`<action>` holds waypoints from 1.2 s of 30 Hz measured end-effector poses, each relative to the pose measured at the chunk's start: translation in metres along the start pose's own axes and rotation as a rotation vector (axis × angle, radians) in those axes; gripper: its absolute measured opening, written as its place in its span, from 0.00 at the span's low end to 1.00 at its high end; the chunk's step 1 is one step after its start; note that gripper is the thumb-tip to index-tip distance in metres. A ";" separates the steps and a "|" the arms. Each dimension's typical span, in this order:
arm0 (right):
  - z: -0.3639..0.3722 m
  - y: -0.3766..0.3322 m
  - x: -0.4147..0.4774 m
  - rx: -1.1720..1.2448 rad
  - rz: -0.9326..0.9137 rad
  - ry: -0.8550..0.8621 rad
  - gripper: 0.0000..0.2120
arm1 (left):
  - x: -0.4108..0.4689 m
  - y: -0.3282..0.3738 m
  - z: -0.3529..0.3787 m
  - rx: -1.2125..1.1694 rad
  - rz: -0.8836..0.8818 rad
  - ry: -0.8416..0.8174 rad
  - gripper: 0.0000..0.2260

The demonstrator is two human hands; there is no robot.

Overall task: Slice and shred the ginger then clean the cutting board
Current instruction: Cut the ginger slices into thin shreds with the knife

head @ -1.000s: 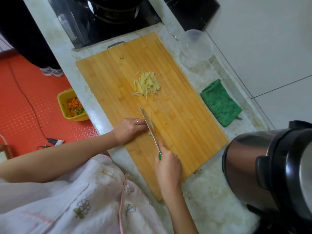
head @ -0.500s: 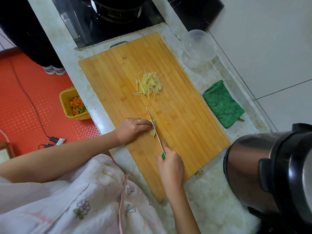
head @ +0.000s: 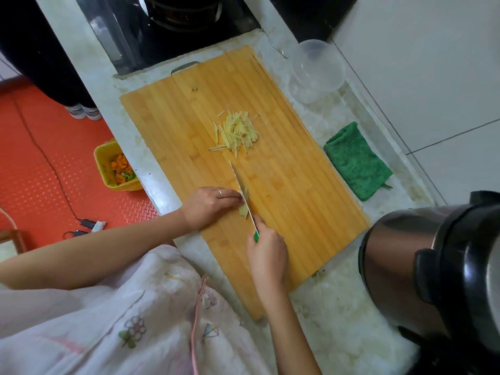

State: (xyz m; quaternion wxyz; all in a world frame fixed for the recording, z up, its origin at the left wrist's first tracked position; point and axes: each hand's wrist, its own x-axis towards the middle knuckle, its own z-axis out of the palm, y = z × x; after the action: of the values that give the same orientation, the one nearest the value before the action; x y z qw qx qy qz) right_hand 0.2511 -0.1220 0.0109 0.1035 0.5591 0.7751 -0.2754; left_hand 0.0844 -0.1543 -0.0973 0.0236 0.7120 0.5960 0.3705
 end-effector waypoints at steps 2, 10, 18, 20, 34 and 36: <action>0.000 0.004 -0.006 -0.021 -0.001 0.017 0.23 | 0.000 0.000 0.001 0.026 0.010 0.025 0.18; -0.008 0.015 -0.020 -0.042 0.009 -0.009 0.22 | 0.000 0.000 0.001 0.049 0.015 0.037 0.18; -0.004 0.013 -0.014 -0.047 0.008 -0.024 0.23 | -0.001 -0.001 0.003 0.065 0.018 0.012 0.16; -0.001 0.008 -0.007 -0.046 0.011 -0.025 0.23 | -0.001 -0.001 0.002 0.046 0.013 0.003 0.16; 0.001 0.009 -0.008 -0.042 -0.004 -0.012 0.23 | -0.002 -0.002 0.003 0.043 0.023 -0.002 0.13; -0.003 0.010 -0.007 -0.050 -0.013 0.000 0.23 | -0.001 -0.001 0.003 0.044 0.025 -0.006 0.12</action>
State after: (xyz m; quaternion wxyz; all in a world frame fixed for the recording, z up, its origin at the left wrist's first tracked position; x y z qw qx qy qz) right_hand 0.2633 -0.1235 0.0133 0.1158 0.5513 0.7853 -0.2567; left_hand 0.0853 -0.1537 -0.0999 0.0050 0.7208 0.5952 0.3553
